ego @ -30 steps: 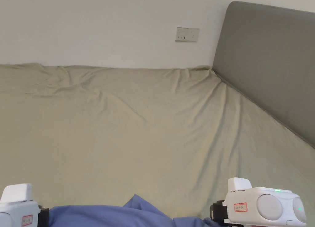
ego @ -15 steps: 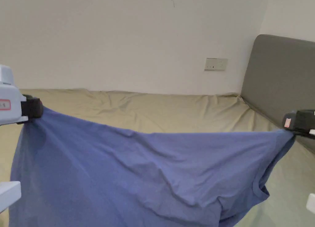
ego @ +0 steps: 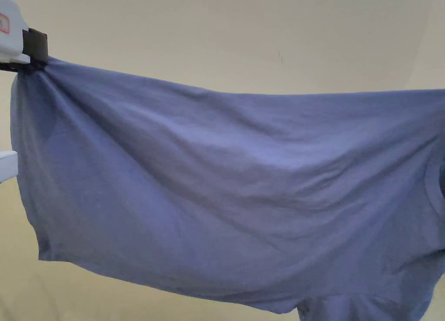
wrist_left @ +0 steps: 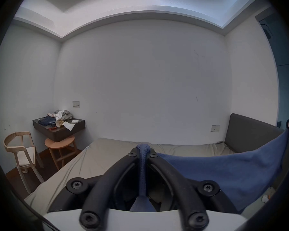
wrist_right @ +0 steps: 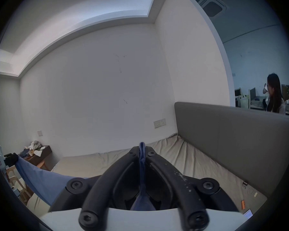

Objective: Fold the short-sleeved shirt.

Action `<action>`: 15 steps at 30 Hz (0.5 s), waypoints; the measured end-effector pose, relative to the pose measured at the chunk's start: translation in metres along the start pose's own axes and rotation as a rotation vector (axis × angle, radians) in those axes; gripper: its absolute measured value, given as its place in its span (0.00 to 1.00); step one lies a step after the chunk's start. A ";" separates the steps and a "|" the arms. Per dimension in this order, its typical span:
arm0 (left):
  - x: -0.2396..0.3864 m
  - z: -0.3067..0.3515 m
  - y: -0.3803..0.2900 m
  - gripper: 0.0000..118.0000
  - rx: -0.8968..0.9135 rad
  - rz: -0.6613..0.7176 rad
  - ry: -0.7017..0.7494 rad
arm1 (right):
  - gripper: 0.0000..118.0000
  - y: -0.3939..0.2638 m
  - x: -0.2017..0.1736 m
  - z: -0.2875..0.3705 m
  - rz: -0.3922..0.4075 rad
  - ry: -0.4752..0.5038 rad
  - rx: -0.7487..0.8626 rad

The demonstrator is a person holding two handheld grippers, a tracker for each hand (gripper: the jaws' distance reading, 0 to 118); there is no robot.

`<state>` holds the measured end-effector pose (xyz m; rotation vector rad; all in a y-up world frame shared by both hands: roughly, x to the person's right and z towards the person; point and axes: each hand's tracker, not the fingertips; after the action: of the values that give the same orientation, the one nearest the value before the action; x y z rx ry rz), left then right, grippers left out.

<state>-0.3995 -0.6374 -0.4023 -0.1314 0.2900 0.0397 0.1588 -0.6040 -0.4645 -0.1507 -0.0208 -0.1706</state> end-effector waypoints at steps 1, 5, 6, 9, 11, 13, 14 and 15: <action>0.001 -0.007 0.003 0.04 -0.005 -0.001 0.005 | 0.07 0.004 -0.004 -0.008 0.011 -0.010 0.006; 0.011 -0.047 0.002 0.04 -0.025 0.003 0.036 | 0.06 0.007 -0.016 -0.048 0.013 -0.027 0.000; 0.016 -0.059 0.001 0.04 -0.032 -0.004 0.049 | 0.06 0.006 -0.018 -0.060 0.009 -0.033 -0.011; 0.029 -0.092 -0.006 0.04 -0.054 -0.007 0.061 | 0.07 -0.005 -0.024 -0.097 0.015 -0.055 -0.040; 0.037 -0.112 -0.011 0.04 -0.065 -0.005 0.059 | 0.07 -0.012 -0.026 -0.119 0.014 -0.067 -0.052; 0.047 -0.132 -0.016 0.04 -0.076 -0.001 0.059 | 0.06 -0.018 -0.029 -0.141 0.005 -0.083 -0.070; 0.051 -0.140 -0.019 0.04 -0.079 -0.004 0.056 | 0.06 -0.020 -0.030 -0.150 0.002 -0.090 -0.075; 0.054 -0.148 -0.022 0.04 -0.088 -0.014 0.056 | 0.06 -0.022 -0.031 -0.159 0.000 -0.097 -0.080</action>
<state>-0.3886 -0.6777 -0.5562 -0.2218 0.3429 0.0353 0.1255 -0.6446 -0.6193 -0.2391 -0.1107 -0.1639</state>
